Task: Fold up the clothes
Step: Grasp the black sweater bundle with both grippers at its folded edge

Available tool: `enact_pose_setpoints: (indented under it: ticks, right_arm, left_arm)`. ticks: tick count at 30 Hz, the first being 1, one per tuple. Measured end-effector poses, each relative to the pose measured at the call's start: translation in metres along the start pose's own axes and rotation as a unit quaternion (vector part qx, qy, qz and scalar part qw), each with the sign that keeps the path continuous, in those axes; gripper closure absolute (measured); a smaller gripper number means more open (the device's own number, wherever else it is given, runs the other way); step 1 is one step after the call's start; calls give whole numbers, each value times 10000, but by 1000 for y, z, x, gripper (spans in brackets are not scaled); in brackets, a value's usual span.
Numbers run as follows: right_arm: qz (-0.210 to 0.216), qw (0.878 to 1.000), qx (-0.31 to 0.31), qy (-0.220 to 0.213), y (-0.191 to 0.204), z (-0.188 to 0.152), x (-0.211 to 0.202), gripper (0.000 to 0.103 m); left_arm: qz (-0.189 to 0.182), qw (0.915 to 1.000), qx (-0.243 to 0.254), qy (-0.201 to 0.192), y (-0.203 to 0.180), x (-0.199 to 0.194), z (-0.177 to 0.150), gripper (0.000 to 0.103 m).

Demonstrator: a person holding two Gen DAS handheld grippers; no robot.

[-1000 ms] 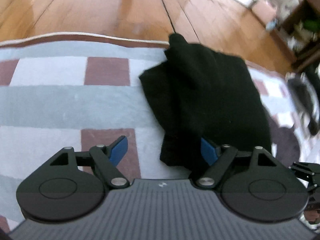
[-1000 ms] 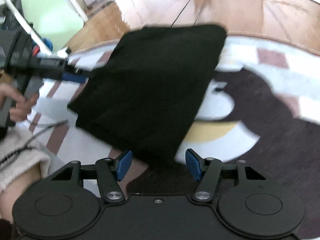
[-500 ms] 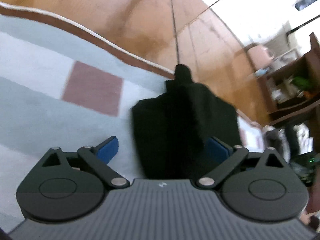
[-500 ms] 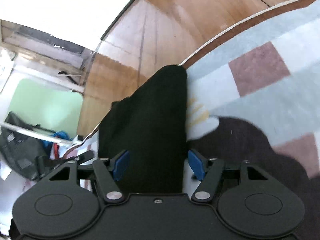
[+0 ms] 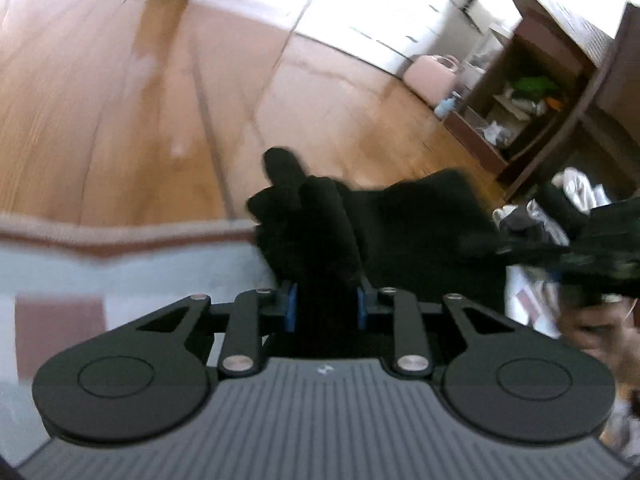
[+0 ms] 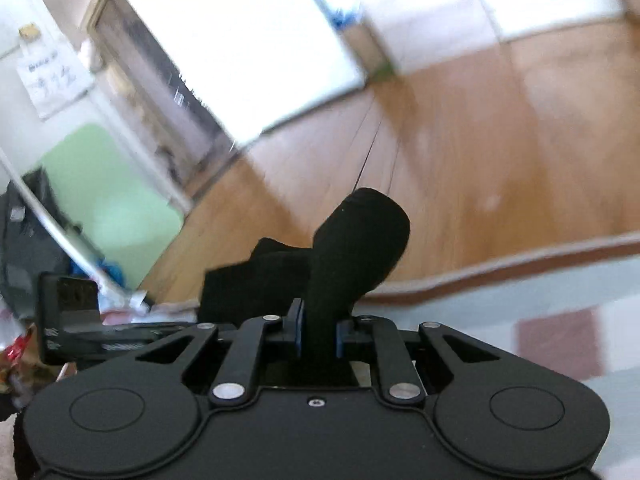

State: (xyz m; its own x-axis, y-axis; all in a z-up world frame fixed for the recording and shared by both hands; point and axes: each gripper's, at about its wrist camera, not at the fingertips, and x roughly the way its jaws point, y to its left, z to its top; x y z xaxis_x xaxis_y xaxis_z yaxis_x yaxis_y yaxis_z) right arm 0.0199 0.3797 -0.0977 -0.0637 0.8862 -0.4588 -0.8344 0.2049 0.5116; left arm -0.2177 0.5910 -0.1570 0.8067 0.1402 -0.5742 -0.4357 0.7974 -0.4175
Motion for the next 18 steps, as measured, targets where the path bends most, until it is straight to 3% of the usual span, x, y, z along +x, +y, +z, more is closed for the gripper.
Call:
enact_pose_setpoints:
  ticks: [3,6,9,11,12,14,18]
  right_arm:
    - [-789,9966,-182,-128,-4,-3,-13,86]
    - [-1541,9878,-31,238,-28,-10,-5,86]
    - [-1619,9855,388,339,-46,-13,-9,84]
    - [-1521,9850,785,223,-57,-15,-16,77]
    - [-1476,9841,973,193,-62,-15,-18,68]
    - [-1318,9842,1157,257,-66,-18,-15,58]
    - [-1001,9825,1522,384,-73,-24,-10,43]
  left_arm:
    - [113,9996,250,-50,-17,27,8,71]
    - [410,9988,99,232,-27,31,6,68]
    - [561,9965,-149,604,-32,11,-3,65]
    - [445,9954,-374,761,-30,-15,-16,43]
    - [458,9930,-569,926,-27,-20,-24,40]
    - [540,9845,-1023,1321,-18,-27,-41,36]
    - [202,9589,-2208,1768,11,-29,-67,29]
